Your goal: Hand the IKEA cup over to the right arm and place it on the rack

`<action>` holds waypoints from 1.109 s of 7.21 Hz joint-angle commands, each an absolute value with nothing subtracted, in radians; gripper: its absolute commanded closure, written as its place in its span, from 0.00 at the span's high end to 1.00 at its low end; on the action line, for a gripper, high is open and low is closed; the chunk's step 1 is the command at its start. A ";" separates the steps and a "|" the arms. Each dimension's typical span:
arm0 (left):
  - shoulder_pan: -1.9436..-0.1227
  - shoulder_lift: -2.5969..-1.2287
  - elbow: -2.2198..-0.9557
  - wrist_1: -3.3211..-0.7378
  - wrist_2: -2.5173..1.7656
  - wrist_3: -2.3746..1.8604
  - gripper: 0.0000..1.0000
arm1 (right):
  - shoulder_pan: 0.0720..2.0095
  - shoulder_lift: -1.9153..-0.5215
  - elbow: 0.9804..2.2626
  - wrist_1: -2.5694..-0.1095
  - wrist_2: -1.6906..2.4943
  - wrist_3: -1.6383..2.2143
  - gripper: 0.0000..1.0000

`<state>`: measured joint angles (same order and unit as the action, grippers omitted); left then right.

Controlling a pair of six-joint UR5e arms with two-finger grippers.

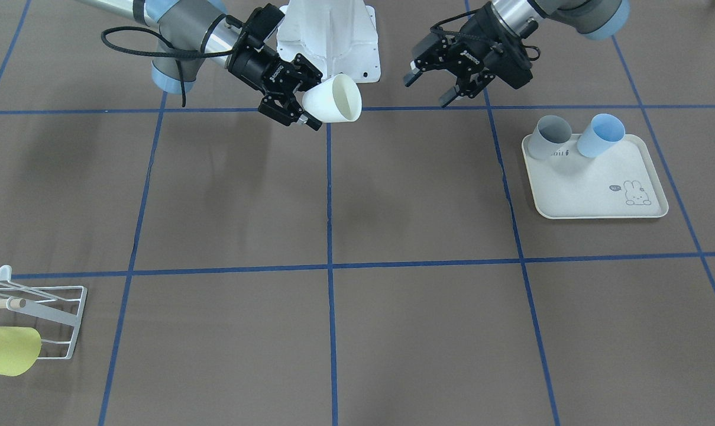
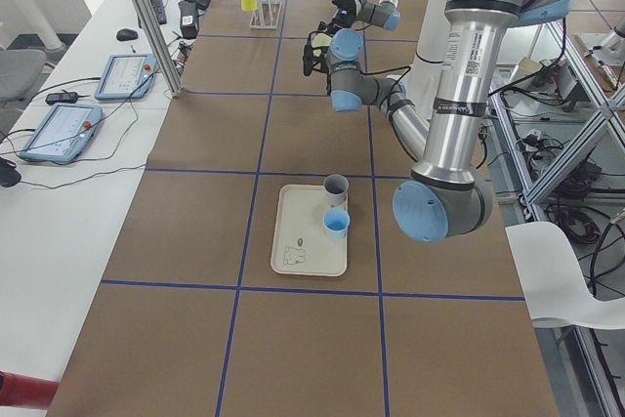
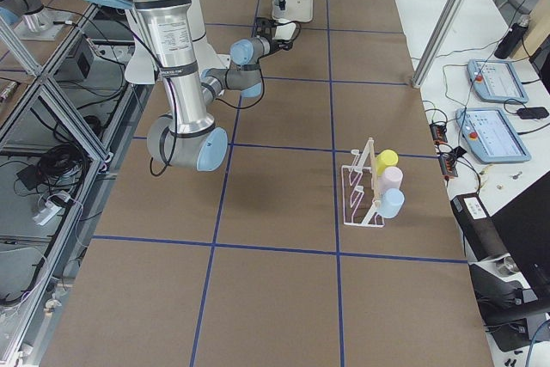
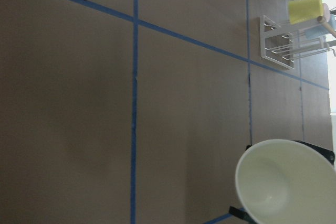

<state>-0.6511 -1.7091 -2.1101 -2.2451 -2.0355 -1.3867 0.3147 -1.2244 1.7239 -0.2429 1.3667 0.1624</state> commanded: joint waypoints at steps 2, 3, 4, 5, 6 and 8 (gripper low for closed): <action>-0.818 -1.443 -2.200 -2.137 -2.036 -0.979 1.00 | 0.383 -1.341 1.753 -0.369 1.262 0.035 0.00; -0.884 -1.375 -2.197 -2.140 -2.037 -0.836 1.00 | 0.420 -1.345 1.803 -0.519 1.261 -0.013 0.00; -0.960 -1.336 -2.186 -2.140 -2.037 -0.711 1.00 | 0.466 -1.347 1.878 -0.701 1.262 -0.049 0.00; -1.044 -1.306 -2.149 -2.140 -2.083 -0.584 1.00 | 0.516 -1.357 1.970 -0.921 1.262 -0.151 0.00; -1.149 -1.290 -2.101 -2.140 -2.153 -0.436 1.00 | 0.561 -1.358 2.044 -1.101 1.262 -0.276 0.00; -1.340 -1.249 -2.019 -2.140 -2.222 -0.158 1.00 | 0.708 -1.380 2.106 -1.317 1.261 -0.573 0.00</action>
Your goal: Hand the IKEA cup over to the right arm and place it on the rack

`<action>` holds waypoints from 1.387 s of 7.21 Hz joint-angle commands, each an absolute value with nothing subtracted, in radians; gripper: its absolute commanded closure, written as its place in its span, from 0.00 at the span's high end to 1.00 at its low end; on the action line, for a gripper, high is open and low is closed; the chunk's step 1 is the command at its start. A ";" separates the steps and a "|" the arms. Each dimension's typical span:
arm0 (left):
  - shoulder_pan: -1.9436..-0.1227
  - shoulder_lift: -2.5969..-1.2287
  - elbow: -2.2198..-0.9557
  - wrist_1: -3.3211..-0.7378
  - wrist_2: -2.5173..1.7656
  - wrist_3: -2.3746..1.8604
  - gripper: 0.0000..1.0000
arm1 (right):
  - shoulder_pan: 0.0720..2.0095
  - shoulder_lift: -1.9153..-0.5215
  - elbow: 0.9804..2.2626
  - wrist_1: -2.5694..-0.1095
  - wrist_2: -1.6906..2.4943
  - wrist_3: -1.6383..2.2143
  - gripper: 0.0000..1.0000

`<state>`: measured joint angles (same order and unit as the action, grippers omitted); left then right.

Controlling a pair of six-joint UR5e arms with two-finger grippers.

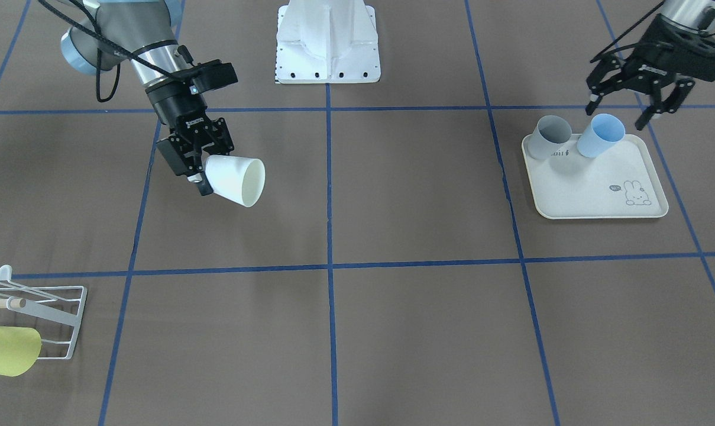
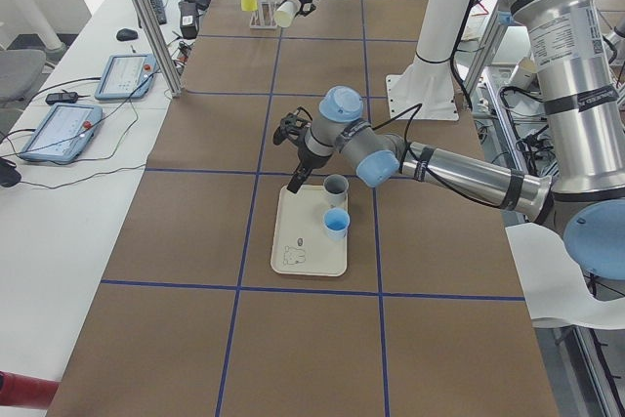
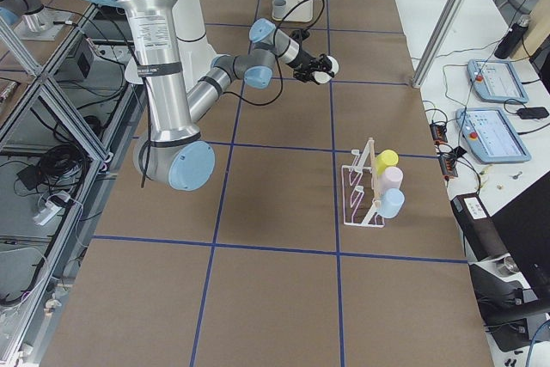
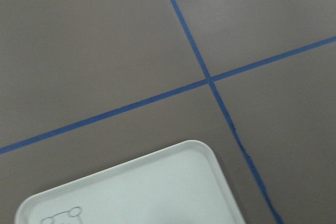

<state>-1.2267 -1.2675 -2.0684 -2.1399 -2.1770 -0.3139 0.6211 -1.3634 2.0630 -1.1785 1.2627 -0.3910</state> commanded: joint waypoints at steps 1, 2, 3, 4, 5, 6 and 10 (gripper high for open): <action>-1.380 -1.247 -1.993 -2.140 -2.258 -0.135 1.00 | 0.786 -1.453 2.144 -1.348 1.258 -0.786 0.00; -1.381 -1.244 -1.994 -2.141 -2.260 -0.138 1.00 | 0.869 -1.521 2.145 -1.347 1.252 -1.025 0.00; -1.381 -1.244 -1.993 -2.141 -2.263 -0.143 1.00 | 0.941 -1.554 2.135 -1.341 1.249 -1.251 0.00; -1.381 -1.244 -1.993 -2.141 -2.273 -0.144 1.00 | 0.965 -1.568 2.117 -1.338 1.238 -1.347 0.00; -1.381 -1.244 -1.993 -2.141 -2.273 -0.146 1.00 | 0.962 -1.584 2.080 -1.332 1.208 -1.354 0.00; -1.381 -1.244 -1.996 -2.141 -2.275 -0.146 1.00 | 0.962 -1.588 2.021 -1.275 1.169 -1.355 0.00; -1.382 -1.244 -2.000 -2.141 -2.276 -0.146 1.00 | 0.896 -1.586 1.862 -1.086 1.030 -1.335 0.00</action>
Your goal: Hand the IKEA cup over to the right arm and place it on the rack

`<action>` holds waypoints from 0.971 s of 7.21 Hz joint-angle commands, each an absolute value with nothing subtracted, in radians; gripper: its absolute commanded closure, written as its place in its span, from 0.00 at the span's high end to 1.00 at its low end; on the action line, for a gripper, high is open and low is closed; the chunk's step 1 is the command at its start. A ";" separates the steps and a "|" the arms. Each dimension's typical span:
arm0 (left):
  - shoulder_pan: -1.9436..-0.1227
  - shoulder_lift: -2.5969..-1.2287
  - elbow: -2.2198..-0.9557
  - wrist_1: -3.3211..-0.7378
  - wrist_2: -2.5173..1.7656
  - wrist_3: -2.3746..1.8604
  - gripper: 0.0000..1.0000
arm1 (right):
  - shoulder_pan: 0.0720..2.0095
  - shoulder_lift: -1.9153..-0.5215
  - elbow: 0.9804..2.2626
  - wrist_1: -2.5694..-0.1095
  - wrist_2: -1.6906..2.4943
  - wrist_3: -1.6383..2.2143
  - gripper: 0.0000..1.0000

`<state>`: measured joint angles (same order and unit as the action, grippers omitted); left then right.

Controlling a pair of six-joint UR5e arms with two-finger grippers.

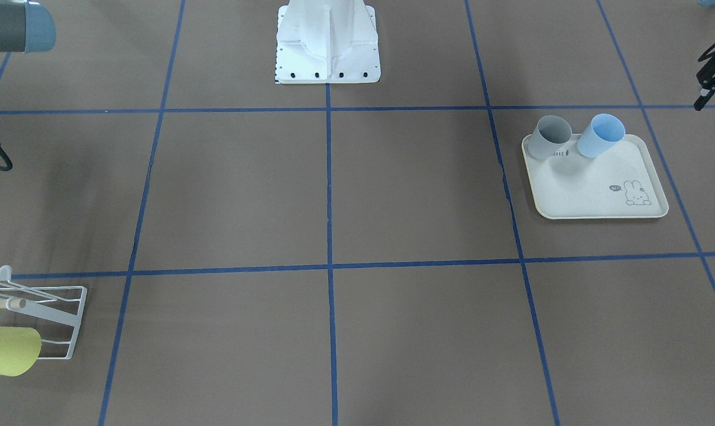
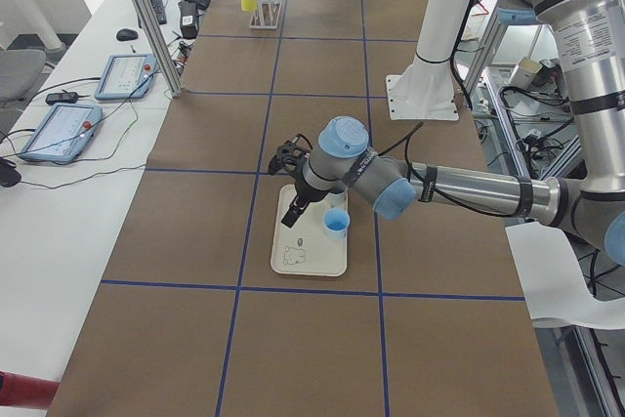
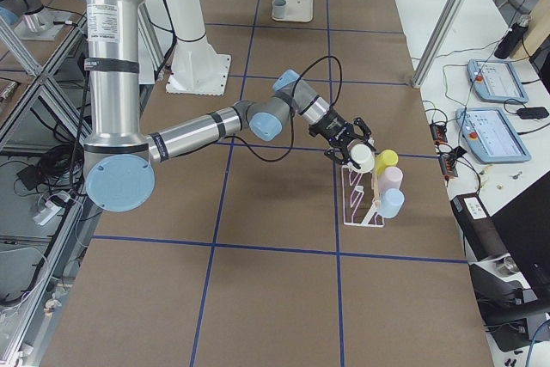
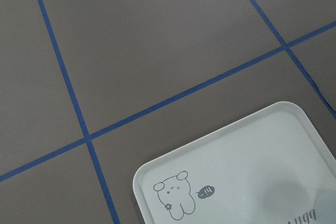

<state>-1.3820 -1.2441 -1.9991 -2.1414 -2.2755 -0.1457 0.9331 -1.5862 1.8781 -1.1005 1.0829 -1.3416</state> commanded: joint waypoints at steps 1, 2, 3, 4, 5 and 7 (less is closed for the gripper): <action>-1.381 -1.244 -1.997 -2.141 -2.276 -0.146 1.00 | 0.875 -1.585 1.861 -1.091 1.000 -1.322 0.00; -1.381 -1.246 -1.996 -2.141 -2.276 -0.144 1.00 | 0.858 -1.585 1.850 -1.091 0.990 -1.316 0.00; -1.381 -1.244 -1.999 -2.141 -2.276 -0.146 1.00 | 0.838 -1.582 1.818 -1.091 0.961 -1.315 0.00; -1.381 -1.246 -1.994 -2.141 -2.275 -0.144 1.00 | 0.830 -1.577 1.798 -1.091 0.951 -1.316 0.00; -1.381 -1.246 -1.994 -2.141 -2.276 -0.144 1.00 | 0.825 -1.569 1.784 -1.091 0.950 -1.318 0.00; -1.381 -1.246 -1.993 -2.143 -2.276 -0.146 1.00 | 0.824 -1.560 1.772 -1.089 0.951 -1.325 0.00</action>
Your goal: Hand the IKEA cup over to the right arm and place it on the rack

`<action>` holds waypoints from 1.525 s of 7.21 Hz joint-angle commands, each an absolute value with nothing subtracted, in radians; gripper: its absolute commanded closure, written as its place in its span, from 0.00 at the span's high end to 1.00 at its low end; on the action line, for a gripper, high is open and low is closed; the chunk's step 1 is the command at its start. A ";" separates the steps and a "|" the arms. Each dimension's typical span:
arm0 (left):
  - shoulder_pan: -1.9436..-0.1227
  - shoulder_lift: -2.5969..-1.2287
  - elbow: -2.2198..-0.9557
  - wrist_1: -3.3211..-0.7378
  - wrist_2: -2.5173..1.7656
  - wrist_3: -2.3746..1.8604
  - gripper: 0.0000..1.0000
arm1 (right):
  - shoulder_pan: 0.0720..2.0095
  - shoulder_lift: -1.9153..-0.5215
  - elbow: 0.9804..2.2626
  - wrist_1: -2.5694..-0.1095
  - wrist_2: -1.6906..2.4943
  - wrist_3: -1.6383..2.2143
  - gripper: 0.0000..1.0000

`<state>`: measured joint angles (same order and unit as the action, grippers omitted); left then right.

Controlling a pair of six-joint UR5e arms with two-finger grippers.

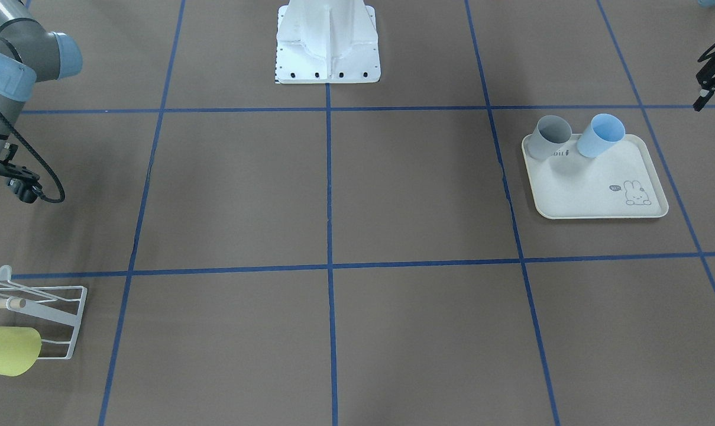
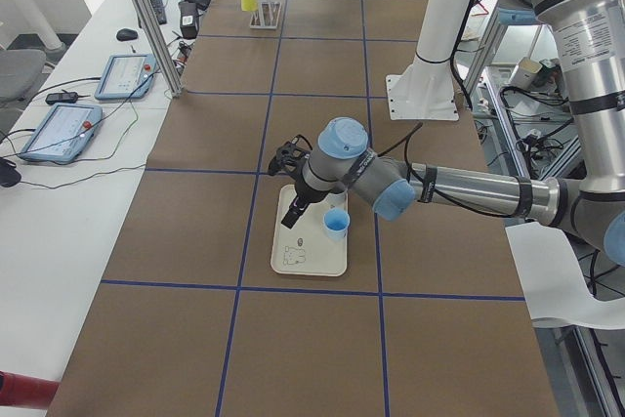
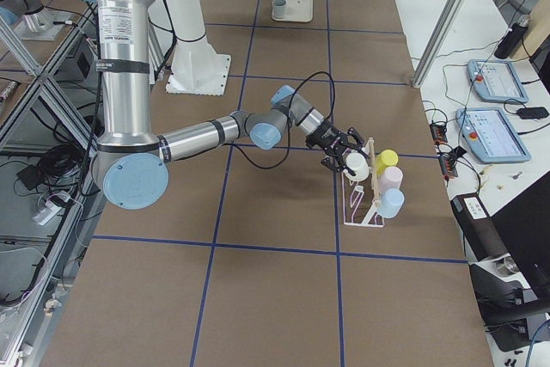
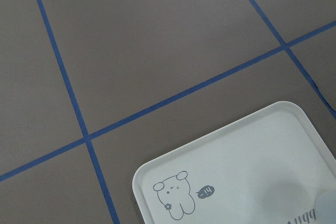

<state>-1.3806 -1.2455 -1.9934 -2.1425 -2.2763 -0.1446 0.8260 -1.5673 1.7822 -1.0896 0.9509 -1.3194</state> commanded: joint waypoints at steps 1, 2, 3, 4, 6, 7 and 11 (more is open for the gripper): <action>-1.381 -1.246 -1.991 -2.143 -2.275 -0.144 1.00 | 0.824 -1.549 1.754 -1.088 0.951 -1.331 0.00; -1.381 -1.246 -1.991 -2.141 -2.276 -0.146 1.00 | 0.816 -1.540 1.737 -1.083 0.951 -1.354 0.17; -1.381 -1.246 -1.991 -2.141 -2.275 -0.146 1.00 | 0.816 -1.525 1.730 -1.083 0.951 -1.388 0.36; -1.381 -1.247 -1.990 -2.143 -2.275 -0.146 1.00 | 0.813 -1.516 1.724 -1.086 0.951 -1.425 0.53; -1.381 -1.247 -1.991 -2.143 -2.275 -0.146 1.00 | 0.813 -1.505 1.712 -1.078 0.951 -1.440 0.94; -1.381 -1.247 -1.990 -2.141 -2.276 -0.146 1.00 | 0.813 -1.505 1.712 -1.078 0.951 -1.442 0.95; -1.381 -1.250 -1.988 -2.148 -2.273 -0.205 1.00 | 0.815 -1.480 1.820 -1.081 0.972 -1.424 0.96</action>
